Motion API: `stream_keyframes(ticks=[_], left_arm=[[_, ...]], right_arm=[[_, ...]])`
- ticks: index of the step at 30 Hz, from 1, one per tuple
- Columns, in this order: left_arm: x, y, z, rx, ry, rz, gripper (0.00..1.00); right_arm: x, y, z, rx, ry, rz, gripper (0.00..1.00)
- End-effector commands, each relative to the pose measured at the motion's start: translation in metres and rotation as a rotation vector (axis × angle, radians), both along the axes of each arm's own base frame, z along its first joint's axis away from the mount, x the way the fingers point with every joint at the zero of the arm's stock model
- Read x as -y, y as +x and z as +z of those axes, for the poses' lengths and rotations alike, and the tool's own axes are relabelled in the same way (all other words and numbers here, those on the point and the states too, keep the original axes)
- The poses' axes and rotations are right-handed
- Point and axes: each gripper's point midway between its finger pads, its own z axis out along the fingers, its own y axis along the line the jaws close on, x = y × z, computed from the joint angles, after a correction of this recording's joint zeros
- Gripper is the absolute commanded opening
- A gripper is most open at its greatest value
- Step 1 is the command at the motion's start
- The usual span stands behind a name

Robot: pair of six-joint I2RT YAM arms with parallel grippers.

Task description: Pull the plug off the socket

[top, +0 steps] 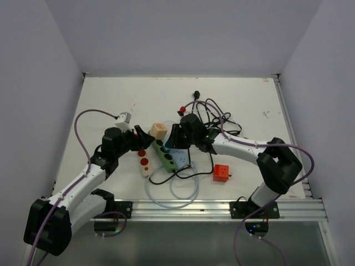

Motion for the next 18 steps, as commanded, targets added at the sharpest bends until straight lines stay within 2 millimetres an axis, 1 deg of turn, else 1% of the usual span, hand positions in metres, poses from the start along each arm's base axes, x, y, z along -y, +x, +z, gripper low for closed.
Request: stream_keyframes(ticks=[1,2,3,4,6,7,8,9,10,11,14,16,17,18], left_arm=[[0.011,0.000,0.029,0.089,-0.083,-0.047,0.66],[0.013,-0.003,0.027,0.071,-0.102,-0.049,0.70],[0.014,-0.005,0.025,0.060,-0.115,-0.052,0.71],[0.016,-0.009,0.018,0.028,-0.127,-0.064,0.73],[0.021,-0.014,0.010,-0.024,-0.169,-0.068,0.74],[0.021,-0.020,-0.003,-0.076,-0.181,-0.061,0.75],[0.021,-0.021,-0.008,-0.093,-0.183,-0.057,0.75],[0.020,-0.022,-0.013,-0.102,-0.183,-0.054,0.75],[0.017,-0.024,-0.024,-0.129,-0.171,-0.033,0.75],[0.016,-0.026,-0.031,-0.153,-0.173,-0.022,0.76],[0.014,-0.027,-0.036,-0.164,-0.181,-0.002,0.78],[0.013,-0.023,-0.033,-0.147,-0.189,0.015,0.81],[0.013,-0.021,-0.032,-0.142,-0.197,0.024,0.82],[0.013,-0.020,-0.032,-0.142,-0.199,0.028,0.83]], right_arm=[[-0.018,0.013,0.070,0.126,0.191,0.009,0.00],[-0.017,0.014,0.071,0.128,0.195,0.005,0.00],[-0.018,0.014,0.071,0.128,0.197,0.006,0.00],[-0.017,0.015,0.073,0.129,0.201,0.000,0.00],[-0.017,0.014,0.072,0.129,0.208,-0.012,0.00],[-0.016,0.016,0.075,0.130,0.220,-0.024,0.00],[-0.014,0.015,0.071,0.127,0.218,-0.029,0.00],[-0.015,0.015,0.074,0.139,0.233,-0.029,0.00],[-0.015,0.015,0.074,0.141,0.240,-0.031,0.00],[-0.013,0.014,0.072,0.140,0.238,-0.033,0.00],[-0.014,0.011,0.071,0.145,0.263,-0.029,0.00],[-0.018,0.009,0.073,0.150,0.284,-0.017,0.00],[-0.019,0.005,0.070,0.148,0.283,-0.011,0.00],[-0.021,0.004,0.073,0.160,0.293,-0.008,0.00]])
